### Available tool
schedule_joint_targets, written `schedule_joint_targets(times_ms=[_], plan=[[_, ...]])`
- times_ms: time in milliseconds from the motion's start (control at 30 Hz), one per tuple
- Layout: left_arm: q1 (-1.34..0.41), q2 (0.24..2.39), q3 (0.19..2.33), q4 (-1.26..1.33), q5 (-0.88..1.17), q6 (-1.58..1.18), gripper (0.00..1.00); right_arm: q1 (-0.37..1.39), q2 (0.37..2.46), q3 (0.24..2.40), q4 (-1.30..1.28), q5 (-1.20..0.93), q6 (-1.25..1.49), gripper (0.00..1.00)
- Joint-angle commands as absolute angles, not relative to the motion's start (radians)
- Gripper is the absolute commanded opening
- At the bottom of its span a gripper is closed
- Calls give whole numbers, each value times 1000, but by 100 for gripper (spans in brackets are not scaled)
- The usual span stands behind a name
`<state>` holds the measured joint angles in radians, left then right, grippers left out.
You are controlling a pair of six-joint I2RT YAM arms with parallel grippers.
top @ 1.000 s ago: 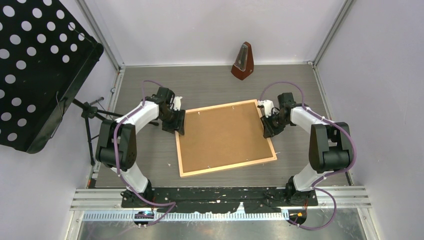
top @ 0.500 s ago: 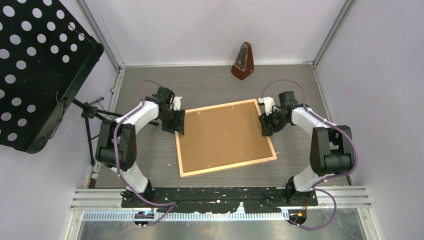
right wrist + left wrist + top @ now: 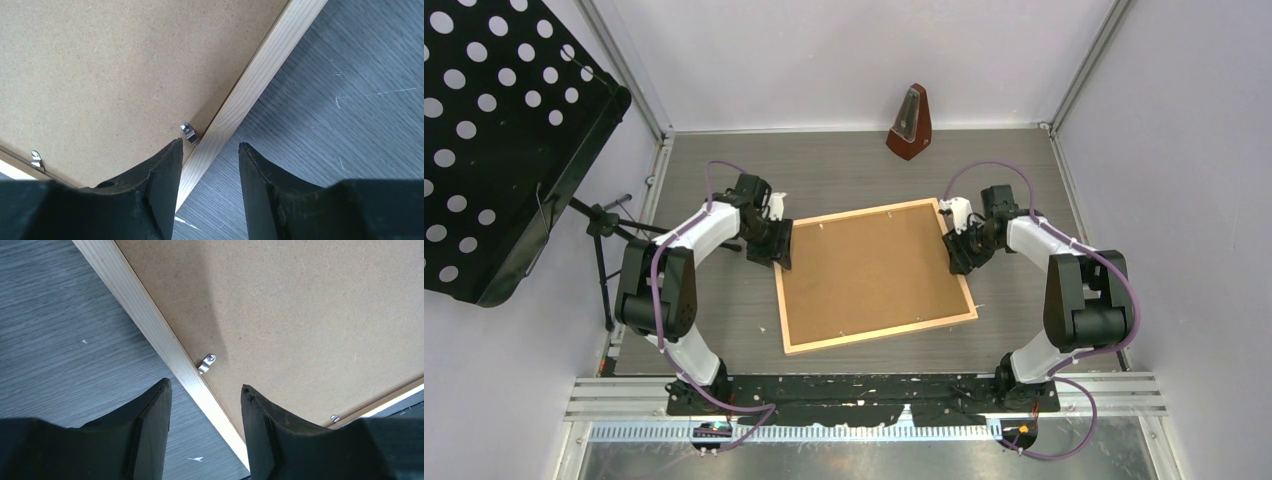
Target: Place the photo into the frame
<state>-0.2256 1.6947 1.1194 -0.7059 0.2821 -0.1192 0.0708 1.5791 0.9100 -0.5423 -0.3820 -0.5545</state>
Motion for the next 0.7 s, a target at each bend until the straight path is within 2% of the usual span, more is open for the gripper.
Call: schedule_joint_targets(times_ms=[0, 400, 667], plan=[[-215, 1683, 1126, -687, 300, -103, 52, 71, 1565, 905, -527, -376, -581, 51], [-209, 1686, 1126, -687, 304, -103, 52, 72, 1605, 926, -503, -382, -570, 41], [-206, 1689, 1126, -687, 305, -104, 52, 71, 1617, 925, -492, -385, -567, 39]])
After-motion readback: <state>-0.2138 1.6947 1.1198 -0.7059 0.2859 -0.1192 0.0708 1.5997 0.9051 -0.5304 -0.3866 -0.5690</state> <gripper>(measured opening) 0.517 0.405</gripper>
